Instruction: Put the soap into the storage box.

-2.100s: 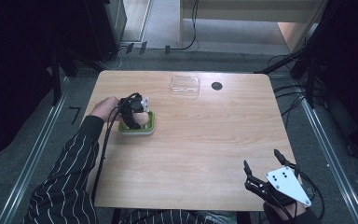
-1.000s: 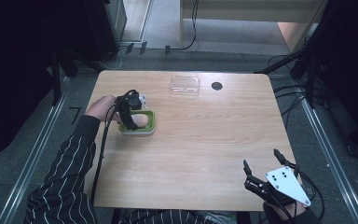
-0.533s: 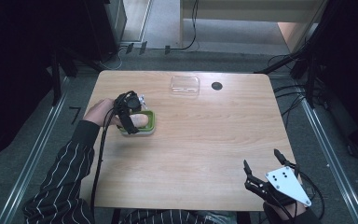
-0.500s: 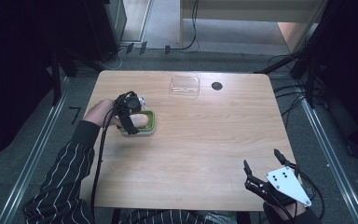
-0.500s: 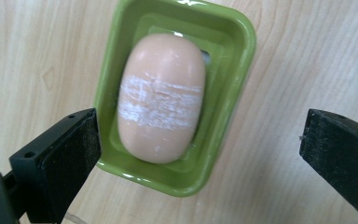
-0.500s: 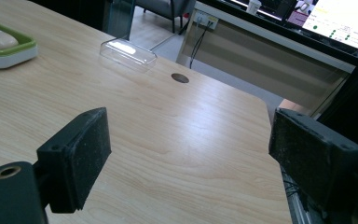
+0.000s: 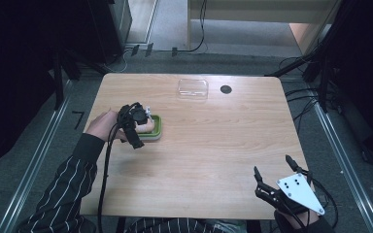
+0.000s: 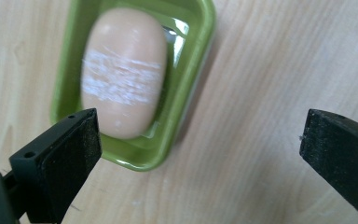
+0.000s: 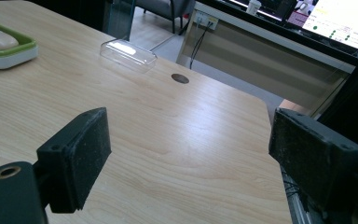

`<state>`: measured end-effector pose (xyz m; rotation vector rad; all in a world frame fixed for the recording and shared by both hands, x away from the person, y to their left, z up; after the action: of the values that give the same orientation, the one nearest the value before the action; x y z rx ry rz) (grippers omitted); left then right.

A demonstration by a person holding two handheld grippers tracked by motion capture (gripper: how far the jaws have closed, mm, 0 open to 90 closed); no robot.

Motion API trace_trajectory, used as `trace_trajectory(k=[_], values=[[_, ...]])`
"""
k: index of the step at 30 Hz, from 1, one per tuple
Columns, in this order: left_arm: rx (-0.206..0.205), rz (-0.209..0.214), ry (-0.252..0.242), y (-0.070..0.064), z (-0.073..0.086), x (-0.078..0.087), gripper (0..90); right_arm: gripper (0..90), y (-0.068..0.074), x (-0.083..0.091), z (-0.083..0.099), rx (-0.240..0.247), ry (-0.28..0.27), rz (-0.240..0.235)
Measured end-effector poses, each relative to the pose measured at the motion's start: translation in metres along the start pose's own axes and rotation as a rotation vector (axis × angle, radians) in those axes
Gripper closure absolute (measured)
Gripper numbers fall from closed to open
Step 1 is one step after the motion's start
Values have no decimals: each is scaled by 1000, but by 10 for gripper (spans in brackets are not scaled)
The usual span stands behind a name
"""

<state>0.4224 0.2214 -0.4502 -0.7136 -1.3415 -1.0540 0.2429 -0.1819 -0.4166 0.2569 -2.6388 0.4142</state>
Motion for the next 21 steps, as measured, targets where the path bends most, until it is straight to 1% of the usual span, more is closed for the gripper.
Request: trace_trajectory(k=[2, 6, 9, 10, 11, 12, 14, 16, 17, 19, 21], values=[[15, 1, 5, -4, 2, -1, 0, 135, 0, 0, 0, 1, 0, 0], [39, 18, 5, -12, 7, -3, 0, 134, 0, 0, 0, 2, 0, 0], [57, 29, 2, -21, 11, -4, 0, 134, 0, 0, 0, 0, 0, 0], [62, 34, 9, -24, 11, -4, 0, 134, 0, 0, 0, 0, 0, -2], [57, 35, 8, -26, 12, -4, 0, 135, 0, 0, 0, 0, 1, -2], [61, 39, 8, -30, 12, -5, 0, 134, 0, 0, 0, 1, 1, -1], [55, 44, 22, -35, 13, -6, 0, 134, 0, 0, 0, 3, -1, -2], [56, 44, 21, -41, 12, -7, 0, 135, 0, 0, 0, 0, 1, -2], [48, 45, 30, -43, 12, -8, 0, 134, 0, 0, 0, 1, 1, -3], [58, 43, 35, -47, 12, -9, 0, 134, 0, 0, 0, 1, 0, -2], [48, 47, 47, -52, 13, -12, 0, 134, -1, 0, 0, 1, -2, -2]])
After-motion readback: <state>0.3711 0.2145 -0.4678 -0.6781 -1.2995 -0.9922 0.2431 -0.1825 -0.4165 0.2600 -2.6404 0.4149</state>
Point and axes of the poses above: each handheld gripper's, and its own axes: x roughly backward along the jaws, z roughly out of its underside, y roughly to its left, the point moved 6 cm from there along -x, roughly forward along the jaws, and after that the axes turned 12 degrees about y, right-handed, at the moved point
